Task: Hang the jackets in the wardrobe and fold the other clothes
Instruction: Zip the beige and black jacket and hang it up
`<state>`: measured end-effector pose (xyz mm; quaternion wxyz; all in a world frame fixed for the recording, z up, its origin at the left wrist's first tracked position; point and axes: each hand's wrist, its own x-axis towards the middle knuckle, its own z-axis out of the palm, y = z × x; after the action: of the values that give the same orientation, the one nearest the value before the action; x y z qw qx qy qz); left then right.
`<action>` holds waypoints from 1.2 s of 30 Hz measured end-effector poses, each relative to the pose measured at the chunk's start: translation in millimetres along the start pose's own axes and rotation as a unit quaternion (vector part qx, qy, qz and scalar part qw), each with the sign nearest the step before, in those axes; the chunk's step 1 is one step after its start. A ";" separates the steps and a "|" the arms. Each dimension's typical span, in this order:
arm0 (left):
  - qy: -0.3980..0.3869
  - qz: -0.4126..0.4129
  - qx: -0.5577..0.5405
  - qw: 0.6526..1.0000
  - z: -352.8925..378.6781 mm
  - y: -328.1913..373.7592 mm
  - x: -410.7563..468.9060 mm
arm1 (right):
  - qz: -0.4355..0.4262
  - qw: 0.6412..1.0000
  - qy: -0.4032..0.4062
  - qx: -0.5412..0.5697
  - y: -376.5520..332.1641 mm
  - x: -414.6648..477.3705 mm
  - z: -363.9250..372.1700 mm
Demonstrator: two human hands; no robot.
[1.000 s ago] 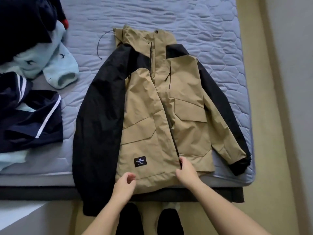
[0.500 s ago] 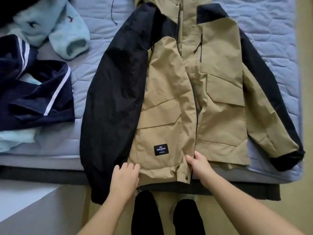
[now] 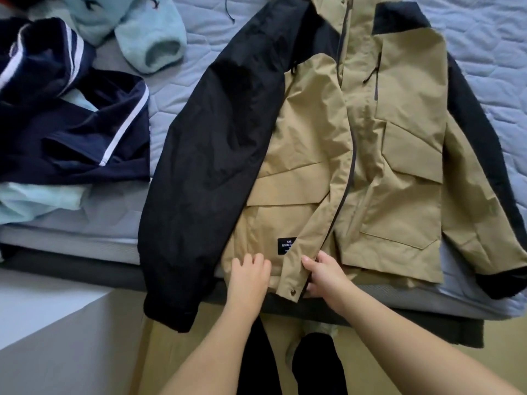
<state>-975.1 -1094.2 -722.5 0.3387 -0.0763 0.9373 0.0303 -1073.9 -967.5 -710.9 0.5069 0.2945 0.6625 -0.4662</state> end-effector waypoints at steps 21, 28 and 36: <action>-0.046 -0.051 -0.076 0.995 -29.8 -46.2 -28.7 | -0.265 0.661 0.181 -0.678 -19.5 -17.5 -43.3; -0.026 -0.074 -0.214 0.974 -36.9 12.4 -1.8 | -0.318 0.556 0.179 -0.747 -49.3 10.4 -82.8; -0.114 -0.134 -0.518 0.837 -62.6 77.7 15.6 | -0.099 0.938 0.148 0.297 -15.7 -25.6 -159.9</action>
<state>-1039.2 -1026.2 -684.0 0.3552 -0.3618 0.7196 0.4746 -1143.0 -825.0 -673.5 0.2441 0.4303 0.5876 -0.6403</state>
